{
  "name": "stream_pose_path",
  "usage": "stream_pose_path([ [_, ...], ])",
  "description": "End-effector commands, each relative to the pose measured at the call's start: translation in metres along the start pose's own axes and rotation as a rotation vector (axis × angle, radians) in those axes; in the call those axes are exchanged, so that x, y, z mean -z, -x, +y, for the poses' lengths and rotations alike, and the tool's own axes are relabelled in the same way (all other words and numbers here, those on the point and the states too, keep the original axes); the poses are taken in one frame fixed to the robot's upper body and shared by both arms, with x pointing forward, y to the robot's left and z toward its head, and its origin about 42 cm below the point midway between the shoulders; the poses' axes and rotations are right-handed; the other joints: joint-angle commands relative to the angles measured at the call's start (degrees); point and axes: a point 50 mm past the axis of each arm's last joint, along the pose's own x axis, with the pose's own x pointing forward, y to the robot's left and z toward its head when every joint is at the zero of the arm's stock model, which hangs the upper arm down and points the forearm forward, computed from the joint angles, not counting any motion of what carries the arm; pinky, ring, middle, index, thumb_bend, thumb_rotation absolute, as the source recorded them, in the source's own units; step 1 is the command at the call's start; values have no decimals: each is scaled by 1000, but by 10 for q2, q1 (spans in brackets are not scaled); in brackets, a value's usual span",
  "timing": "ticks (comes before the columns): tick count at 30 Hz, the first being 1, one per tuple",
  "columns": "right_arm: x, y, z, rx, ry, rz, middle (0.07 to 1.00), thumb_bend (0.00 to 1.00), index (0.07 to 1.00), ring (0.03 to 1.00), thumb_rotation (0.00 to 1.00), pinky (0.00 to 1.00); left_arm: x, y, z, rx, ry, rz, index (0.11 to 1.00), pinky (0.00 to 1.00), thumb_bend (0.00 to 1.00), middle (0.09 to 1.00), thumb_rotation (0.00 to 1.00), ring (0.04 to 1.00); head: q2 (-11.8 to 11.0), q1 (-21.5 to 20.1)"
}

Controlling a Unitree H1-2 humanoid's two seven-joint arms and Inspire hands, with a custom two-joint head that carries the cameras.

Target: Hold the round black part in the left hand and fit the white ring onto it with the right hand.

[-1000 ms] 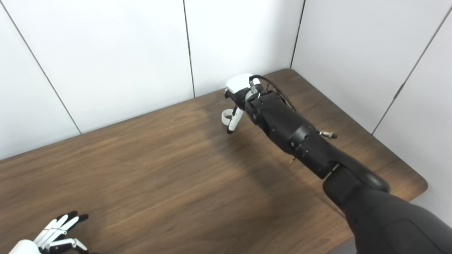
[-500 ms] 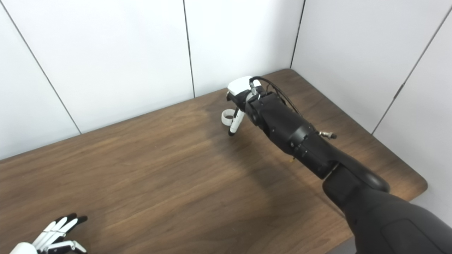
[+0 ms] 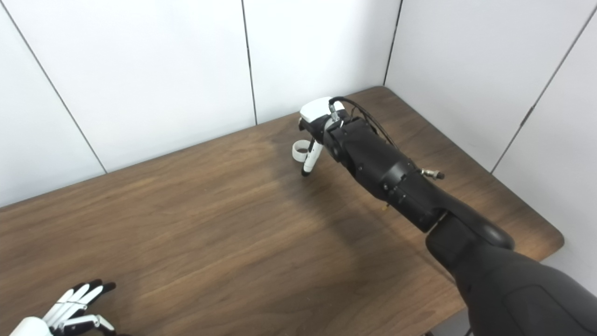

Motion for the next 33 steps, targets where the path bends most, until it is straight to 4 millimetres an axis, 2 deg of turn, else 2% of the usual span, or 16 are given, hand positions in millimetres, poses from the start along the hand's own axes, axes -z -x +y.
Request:
stream_pose_path([
  [1,8,2,-32,83,2,24,1000,936,848,1000,485,1000,1,4,10,2,-31,-10,479,1000,513,948,47,981,1,0],
  [5,9,2,-31,83,1,25,1000,931,841,1000,482,1000,1,5,10,0,-26,-9,479,1000,514,947,48,980,0,1],
  [8,9,2,-30,102,-12,15,1000,883,800,1000,437,1000,0,4,10,-1,-29,-9,478,1000,514,946,47,977,0,3],
  [10,9,1,-29,118,-16,4,999,786,704,1000,331,1000,0,4,10,1,-33,-9,478,1000,514,947,48,977,0,3],
  [12,9,1,-28,137,-23,-8,995,737,648,1000,261,1000,0,5,11,3,-34,-9,479,1000,514,948,48,978,0,3],
  [13,9,0,-27,155,-29,-20,978,606,554,1000,192,1000,0,5,11,4,-34,-8,478,1000,514,950,48,978,-2,4],
  [16,10,0,-25,186,-45,-37,953,527,492,1000,143,1000,0,5,11,2,-36,-7,478,1000,514,951,48,977,-2,4],
  [33,10,1,-23,184,-53,-41,953,521,484,1000,134,1000,2,6,10,1,-33,3,478,1000,514,949,49,970,-5,8],
])
